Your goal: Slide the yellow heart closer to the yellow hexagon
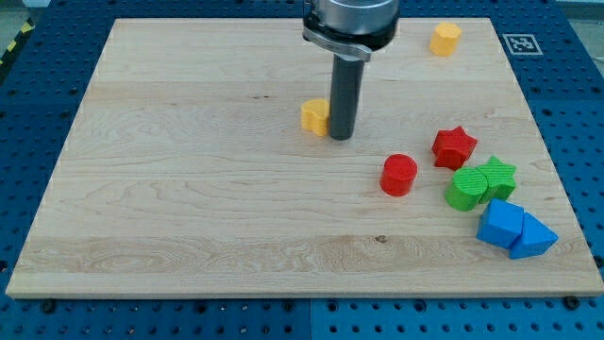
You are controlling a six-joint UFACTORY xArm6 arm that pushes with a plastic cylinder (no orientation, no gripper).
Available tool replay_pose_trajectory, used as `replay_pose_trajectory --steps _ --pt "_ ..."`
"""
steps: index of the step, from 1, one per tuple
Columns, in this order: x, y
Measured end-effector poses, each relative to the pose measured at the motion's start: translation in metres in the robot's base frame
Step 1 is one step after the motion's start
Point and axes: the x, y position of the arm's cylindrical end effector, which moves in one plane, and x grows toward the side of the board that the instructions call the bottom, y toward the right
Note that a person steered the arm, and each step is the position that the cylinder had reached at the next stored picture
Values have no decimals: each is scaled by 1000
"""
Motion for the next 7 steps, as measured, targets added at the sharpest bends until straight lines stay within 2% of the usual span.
replay_pose_trajectory --steps 1,2,3,5,7 --pt "7 -18" --pt "10 -64" --pt "-5 -86" --pt "-13 -18" --pt "-57 -8"
